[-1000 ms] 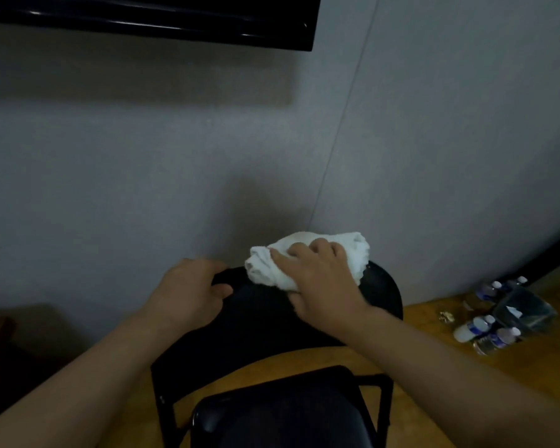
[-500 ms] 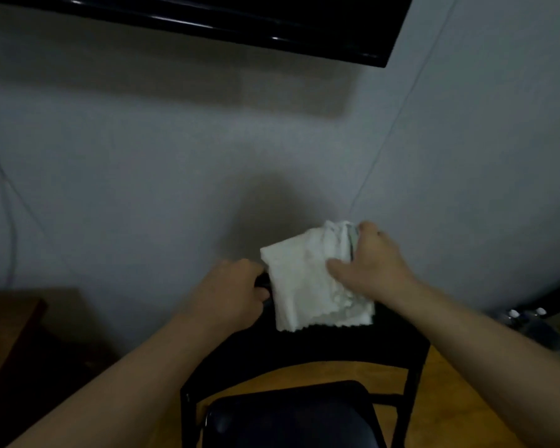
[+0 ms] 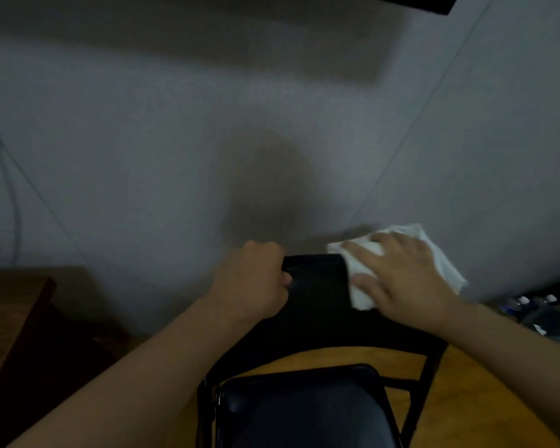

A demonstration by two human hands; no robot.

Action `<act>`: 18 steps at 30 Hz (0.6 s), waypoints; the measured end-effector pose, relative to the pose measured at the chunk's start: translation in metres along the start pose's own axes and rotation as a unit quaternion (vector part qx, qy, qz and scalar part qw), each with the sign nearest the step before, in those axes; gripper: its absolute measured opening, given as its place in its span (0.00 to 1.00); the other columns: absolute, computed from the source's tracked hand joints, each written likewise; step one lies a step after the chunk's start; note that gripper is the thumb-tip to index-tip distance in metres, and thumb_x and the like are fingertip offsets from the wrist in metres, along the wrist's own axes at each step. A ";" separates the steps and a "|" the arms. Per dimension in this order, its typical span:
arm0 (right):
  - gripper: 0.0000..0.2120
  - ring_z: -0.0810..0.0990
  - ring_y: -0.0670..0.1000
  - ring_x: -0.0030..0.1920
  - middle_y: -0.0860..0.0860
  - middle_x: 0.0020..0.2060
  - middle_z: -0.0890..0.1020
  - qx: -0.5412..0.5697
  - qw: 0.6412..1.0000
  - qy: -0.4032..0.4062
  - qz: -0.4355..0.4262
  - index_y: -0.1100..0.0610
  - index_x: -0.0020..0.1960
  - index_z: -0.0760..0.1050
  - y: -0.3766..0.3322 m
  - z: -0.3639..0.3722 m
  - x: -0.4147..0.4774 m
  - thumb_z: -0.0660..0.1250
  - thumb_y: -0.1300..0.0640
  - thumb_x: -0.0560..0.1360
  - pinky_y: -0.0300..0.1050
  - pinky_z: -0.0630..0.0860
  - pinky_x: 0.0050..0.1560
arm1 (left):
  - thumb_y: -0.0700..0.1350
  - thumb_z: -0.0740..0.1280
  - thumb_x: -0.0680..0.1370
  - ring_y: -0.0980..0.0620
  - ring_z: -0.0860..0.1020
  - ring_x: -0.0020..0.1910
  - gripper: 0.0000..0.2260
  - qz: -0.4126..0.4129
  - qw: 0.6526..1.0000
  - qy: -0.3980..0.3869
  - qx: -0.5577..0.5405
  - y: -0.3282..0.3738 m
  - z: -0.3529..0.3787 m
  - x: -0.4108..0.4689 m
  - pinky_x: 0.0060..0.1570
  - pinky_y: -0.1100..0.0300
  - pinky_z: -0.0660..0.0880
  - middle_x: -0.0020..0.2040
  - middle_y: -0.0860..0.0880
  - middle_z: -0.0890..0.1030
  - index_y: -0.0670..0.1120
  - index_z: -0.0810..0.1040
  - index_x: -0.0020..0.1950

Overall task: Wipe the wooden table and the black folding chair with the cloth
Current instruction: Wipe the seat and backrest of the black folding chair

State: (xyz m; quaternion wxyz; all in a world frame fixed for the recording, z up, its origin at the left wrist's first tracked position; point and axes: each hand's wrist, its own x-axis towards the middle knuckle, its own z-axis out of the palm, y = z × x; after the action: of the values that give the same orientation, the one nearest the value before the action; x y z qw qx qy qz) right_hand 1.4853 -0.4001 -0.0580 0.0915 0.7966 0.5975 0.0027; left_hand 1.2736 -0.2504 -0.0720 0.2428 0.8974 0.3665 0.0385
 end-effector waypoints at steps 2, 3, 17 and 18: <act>0.30 0.73 0.61 0.64 0.56 0.66 0.75 0.013 0.999 -0.006 0.034 0.37 0.78 0.60 0.021 0.002 -0.011 0.45 0.33 0.77 0.63 0.68 0.64 | 0.50 0.68 0.78 0.47 0.78 0.40 0.08 0.007 1.000 0.002 0.003 0.001 0.002 0.002 0.40 0.51 0.79 0.41 0.46 0.79 0.46 0.78 0.46; 0.31 0.74 0.61 0.62 0.56 0.65 0.76 0.013 0.999 -0.009 0.043 0.37 0.78 0.60 0.022 0.003 -0.012 0.45 0.33 0.77 0.63 0.69 0.63 | 0.49 0.68 0.78 0.49 0.77 0.37 0.09 0.009 1.000 0.008 0.006 0.002 0.002 0.001 0.35 0.53 0.75 0.38 0.47 0.77 0.46 0.75 0.41; 0.32 0.73 0.59 0.66 0.55 0.66 0.75 0.083 0.992 0.089 -0.027 0.47 0.76 0.66 -0.004 0.013 0.001 0.53 0.33 0.78 0.58 0.65 0.69 | 0.43 0.65 0.79 0.51 0.73 0.42 0.08 0.024 0.997 -0.011 0.067 0.007 0.011 -0.004 0.42 0.56 0.72 0.43 0.49 0.72 0.47 0.66 0.47; 0.32 0.72 0.59 0.67 0.56 0.66 0.75 0.083 0.992 0.092 0.007 0.45 0.76 0.66 0.017 0.018 -0.007 0.53 0.31 0.77 0.60 0.65 0.69 | 0.42 0.64 0.79 0.52 0.71 0.41 0.10 0.020 0.995 -0.032 0.096 0.008 0.014 -0.003 0.41 0.57 0.70 0.42 0.51 0.69 0.48 0.62 0.46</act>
State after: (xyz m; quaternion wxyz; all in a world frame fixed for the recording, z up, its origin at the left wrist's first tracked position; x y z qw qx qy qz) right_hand 1.5017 -0.4135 -0.0728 -0.0303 0.8017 0.5963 0.0273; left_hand 1.2804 -0.2630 -0.0801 0.1666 0.9245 0.3421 -0.0207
